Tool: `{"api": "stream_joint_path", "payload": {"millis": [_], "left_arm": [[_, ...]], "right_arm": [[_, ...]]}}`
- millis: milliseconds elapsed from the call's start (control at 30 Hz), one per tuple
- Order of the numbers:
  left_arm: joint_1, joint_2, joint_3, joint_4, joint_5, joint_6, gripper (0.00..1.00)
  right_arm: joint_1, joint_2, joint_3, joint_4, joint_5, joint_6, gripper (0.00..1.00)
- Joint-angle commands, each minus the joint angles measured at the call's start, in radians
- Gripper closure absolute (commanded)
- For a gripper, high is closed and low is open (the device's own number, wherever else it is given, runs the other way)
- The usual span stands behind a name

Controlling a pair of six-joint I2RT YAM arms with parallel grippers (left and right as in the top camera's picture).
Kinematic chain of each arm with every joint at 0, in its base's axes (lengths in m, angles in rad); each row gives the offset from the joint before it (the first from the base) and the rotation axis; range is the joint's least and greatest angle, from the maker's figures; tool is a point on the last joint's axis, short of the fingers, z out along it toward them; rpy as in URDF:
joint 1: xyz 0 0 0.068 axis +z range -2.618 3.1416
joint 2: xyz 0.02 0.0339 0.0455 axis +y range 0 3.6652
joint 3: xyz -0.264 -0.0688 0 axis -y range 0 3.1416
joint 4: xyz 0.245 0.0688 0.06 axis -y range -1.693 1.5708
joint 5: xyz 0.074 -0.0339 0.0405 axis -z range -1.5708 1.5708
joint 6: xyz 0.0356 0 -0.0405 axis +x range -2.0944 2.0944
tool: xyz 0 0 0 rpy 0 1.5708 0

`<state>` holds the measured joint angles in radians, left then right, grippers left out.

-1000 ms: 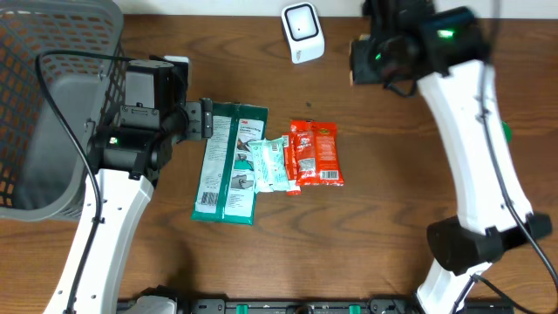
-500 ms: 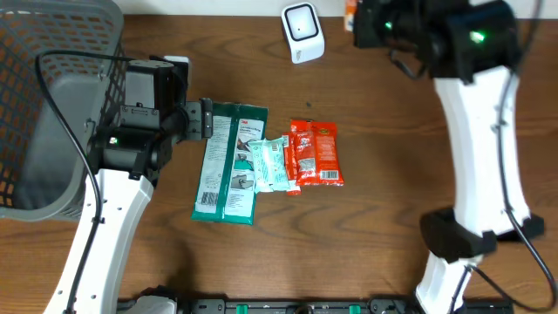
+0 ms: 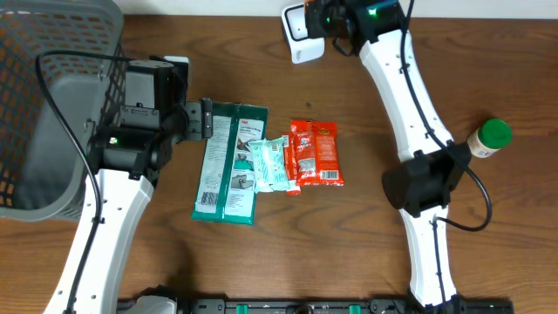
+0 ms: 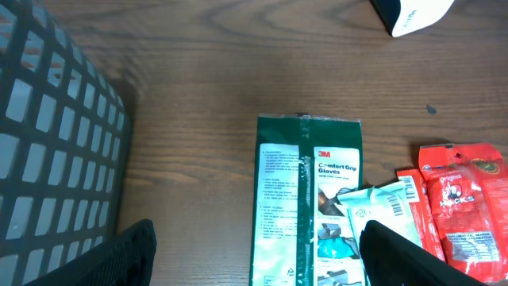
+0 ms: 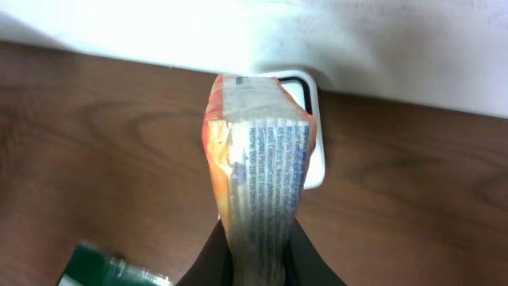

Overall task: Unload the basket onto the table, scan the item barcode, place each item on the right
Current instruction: 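Lift the orange box up toward the white scanner, then hold the orange box's barcode under the white scanner with right gripper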

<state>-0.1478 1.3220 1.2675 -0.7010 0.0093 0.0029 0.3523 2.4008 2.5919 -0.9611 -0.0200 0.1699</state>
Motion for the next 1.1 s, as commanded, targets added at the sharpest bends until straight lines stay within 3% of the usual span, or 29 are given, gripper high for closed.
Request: {"api": "stream_joint_path", "payload": {"millis": [0, 367, 733, 1067], "left_arm": [[0.0, 0.004, 0.002, -0.002, -0.005, -0.004, 0.18], [0.0, 0.004, 0.002, -0.002, -0.005, -0.004, 0.18], [0.0, 0.004, 0.002, -0.002, -0.005, -0.005, 0.18], [0.0, 0.004, 0.002, -0.002, -0.005, -0.005, 0.18]], "right_arm": [[0.01, 0.06, 0.009, 0.047, 0.041, -0.018, 0.99], [0.01, 0.222, 0.009, 0.175, 0.076, -0.018, 0.99], [0.007, 0.241, 0.009, 0.25, 0.102, -0.013, 0.99], [0.005, 0.247, 0.009, 0.278, 0.099, 0.146, 0.99]]}}
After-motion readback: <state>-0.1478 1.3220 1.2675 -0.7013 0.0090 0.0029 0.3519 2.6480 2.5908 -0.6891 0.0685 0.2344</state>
